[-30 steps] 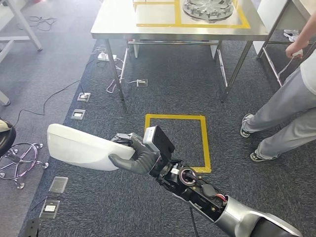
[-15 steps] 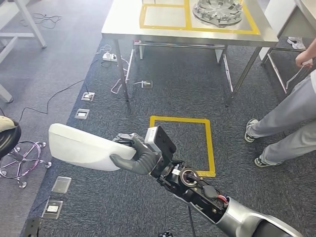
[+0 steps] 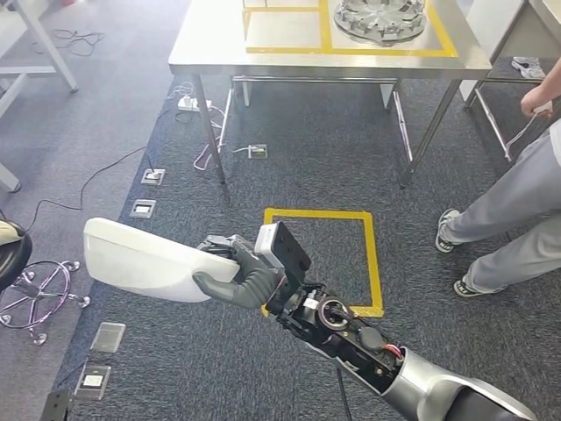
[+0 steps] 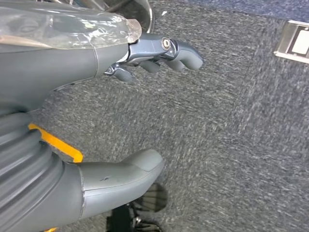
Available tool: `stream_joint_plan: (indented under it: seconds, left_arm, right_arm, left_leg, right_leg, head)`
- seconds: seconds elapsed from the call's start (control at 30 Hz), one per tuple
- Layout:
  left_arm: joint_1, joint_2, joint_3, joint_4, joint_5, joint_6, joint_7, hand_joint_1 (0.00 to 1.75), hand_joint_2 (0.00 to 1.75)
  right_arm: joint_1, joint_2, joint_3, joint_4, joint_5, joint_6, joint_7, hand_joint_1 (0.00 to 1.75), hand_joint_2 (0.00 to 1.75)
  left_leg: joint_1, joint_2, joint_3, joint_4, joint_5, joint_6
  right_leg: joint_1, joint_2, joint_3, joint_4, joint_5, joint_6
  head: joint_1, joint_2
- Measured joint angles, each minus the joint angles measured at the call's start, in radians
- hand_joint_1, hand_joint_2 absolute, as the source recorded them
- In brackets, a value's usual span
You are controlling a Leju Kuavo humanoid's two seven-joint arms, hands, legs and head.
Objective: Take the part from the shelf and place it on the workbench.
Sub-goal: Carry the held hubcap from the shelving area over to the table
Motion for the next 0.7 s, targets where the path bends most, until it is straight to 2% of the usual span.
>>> stream_joint_plan:
  seconds: [0.03, 0.07, 0.1, 0.13, 0.23, 0.27, 0.3, 0.37, 0.4, 0.43, 0.47, 0.5, 0.53, 0.57, 0.6, 0.63, 0.7]
  left_arm:
    - [-0.001, 0.0, 0.0, 0.0, 0.0, 0.0, 0.0, 0.0, 1.75]
    - [-0.002, 0.001, 0.0, 0.0, 0.0, 0.0, 0.0, 0.0, 1.75]
    - [-0.002, 0.001, 0.0, 0.0, 0.0, 0.0, 0.0, 0.0, 1.75]
    - [-0.002, 0.001, 0.0, 0.0, 0.001, 0.0, 0.0, 0.0, 1.75]
    - [-0.001, 0.0, 0.0, 0.0, 0.001, 0.0, 0.0, 0.0, 1.75]
    - [-0.002, 0.0, 0.0, 0.0, 0.0, -0.001, -0.001, 0.0, 1.75]
    - [-0.003, 0.0, 0.0, 0.0, -0.002, -0.002, -0.001, 0.0, 1.75]
    - [-0.007, 0.0, 0.0, 0.0, -0.004, -0.004, -0.001, 0.0, 1.75]
    - [-0.008, 0.0, 0.0, 0.0, -0.005, -0.004, -0.001, 0.0, 1.75]
    - [-0.009, 0.0, 0.0, 0.0, -0.006, -0.005, -0.001, 0.0, 1.75]
    - [-0.009, -0.001, 0.0, 0.0, -0.007, -0.005, -0.001, 0.0, 1.75]
    - [-0.01, -0.001, 0.0, 0.0, -0.007, -0.006, -0.001, 0.0, 1.75]
    - [-0.011, -0.001, 0.0, 0.0, -0.008, -0.006, -0.001, 0.0, 1.75]
    - [-0.012, -0.002, 0.0, 0.0, -0.008, -0.006, -0.001, 0.0, 1.75]
    - [-0.014, -0.002, 0.0, 0.0, -0.008, -0.006, -0.001, 0.0, 1.75]
    - [-0.016, -0.002, 0.0, 0.0, -0.008, -0.007, -0.001, 0.0, 1.75]
    - [-0.018, -0.003, 0.0, 0.0, -0.008, -0.007, 0.0, 0.0, 1.75]
  right_arm:
    - [0.0, 0.0, 0.0, 0.0, -0.002, -0.001, 0.0, 1.75, 1.75]
    - [-0.001, 0.0, 0.0, 0.0, -0.004, -0.001, 0.0, 1.75, 1.75]
    - [-0.002, 0.0, 0.0, 0.0, -0.005, -0.001, 0.0, 1.75, 1.75]
    - [-0.002, 0.0, 0.0, 0.0, -0.007, -0.001, 0.0, 1.75, 1.75]
    - [-0.002, 0.0, 0.0, 0.0, -0.008, -0.001, -0.001, 1.75, 1.75]
    - [-0.002, 0.0, 0.0, 0.0, -0.008, -0.002, -0.001, 1.75, 1.75]
    - [-0.003, 0.0, 0.0, 0.0, -0.008, -0.003, -0.001, 1.75, 1.75]
    - [-0.002, 0.0, 0.0, 0.001, -0.009, -0.004, -0.002, 1.75, 1.75]
    - [-0.001, 0.0, 0.0, 0.003, -0.009, -0.005, -0.003, 1.75, 1.75]
    - [0.001, 0.0, 0.0, 0.004, -0.01, -0.005, -0.003, 1.75, 1.75]
    - [0.002, 0.0, 0.0, 0.006, -0.01, -0.005, -0.004, 1.75, 1.75]
    - [0.003, 0.0, 0.0, 0.007, -0.011, -0.005, -0.005, 1.75, 1.75]
    - [0.003, 0.0, -0.001, 0.008, -0.011, -0.005, -0.007, 1.75, 1.75]
    - [0.002, 0.0, -0.001, 0.009, -0.011, -0.005, -0.008, 1.75, 1.75]
    - [0.001, 0.0, -0.001, 0.01, -0.011, -0.005, -0.01, 1.75, 1.75]
    - [-0.001, 0.0, -0.001, 0.01, -0.011, -0.004, -0.012, 1.75, 1.75]
    - [-0.002, 0.0, -0.002, 0.011, -0.012, -0.002, -0.014, 1.75, 1.75]
  left_leg:
    - [0.004, 0.002, 0.029, -0.075, 0.043, -0.002]
    - [0.004, 0.004, 0.058, -0.144, 0.073, -0.002]
    - [0.004, 0.005, 0.079, -0.192, 0.088, 0.001]
    - [0.003, 0.005, 0.089, -0.215, 0.089, 0.006]
    - [-0.001, 0.002, 0.096, -0.219, 0.077, 0.028]
    - [-0.002, 0.001, 0.102, -0.22, 0.074, 0.035]
    - [-0.002, 0.001, 0.108, -0.221, 0.071, 0.042]
    - [-0.005, 0.001, 0.117, -0.221, 0.063, 0.052]
    - [-0.007, 0.001, 0.121, -0.221, 0.059, 0.055]
    - [-0.008, 0.0, 0.126, -0.221, 0.054, 0.056]
    - [-0.009, -0.001, 0.134, -0.221, 0.049, 0.055]
    - [-0.01, -0.002, 0.143, -0.221, 0.043, 0.054]
    - [-0.011, -0.003, 0.153, -0.221, 0.037, 0.052]
    - [-0.012, -0.004, 0.161, -0.222, 0.031, 0.049]
    - [-0.012, -0.004, 0.165, -0.222, 0.026, 0.046]
    - [-0.013, -0.004, 0.166, -0.222, 0.023, 0.042]
    - [-0.012, -0.003, 0.163, -0.224, 0.023, 0.032]
  right_leg:
    - [0.0, 0.0, 0.005, 0.002, -0.007, 0.005]
    - [0.002, 0.001, 0.008, 0.005, -0.014, 0.011]
    - [0.004, 0.001, 0.009, 0.007, -0.02, 0.016]
    - [0.006, 0.002, 0.009, 0.009, -0.024, 0.021]
    - [0.003, 0.002, 0.01, 0.014, -0.038, 0.036]
    - [0.001, 0.001, 0.001, 0.035, -0.051, 0.04]
    - [-0.001, 0.001, -0.019, 0.079, -0.073, 0.044]
    - [-0.003, 0.001, -0.096, 0.226, -0.125, 0.048]
    - [-0.003, 0.001, -0.138, 0.294, -0.142, 0.049]
    - [-0.003, 0.001, -0.168, 0.333, -0.141, 0.049]
    - [-0.003, 0.001, -0.178, 0.33, -0.119, 0.047]
    - [-0.003, 0.001, -0.166, 0.285, -0.078, 0.044]
    - [-0.003, 0.001, -0.141, 0.212, -0.029, 0.039]
    - [0.0, 0.002, -0.113, 0.145, 0.008, 0.034]
    - [0.003, 0.002, -0.088, 0.089, 0.03, 0.029]
    - [0.006, 0.002, -0.072, 0.056, 0.035, 0.026]
    - [0.008, 0.004, -0.058, 0.035, 0.024, 0.021]
  head:
    - [0.0, 0.0]
    - [-0.003, 0.0]
    - [-0.004, 0.0]
    - [-0.005, 0.0]
    - [-0.003, 0.0]
    - [-0.002, 0.0]
    - [0.0, 0.0]
    - [0.003, 0.0]
    - [0.004, 0.0]
    - [0.005, 0.0]
    - [0.006, 0.0]
    - [0.007, 0.0]
    - [0.008, 0.0]
    - [0.007, 0.0]
    - [0.006, 0.0]
    - [0.006, 0.0]
    - [0.006, 0.0]
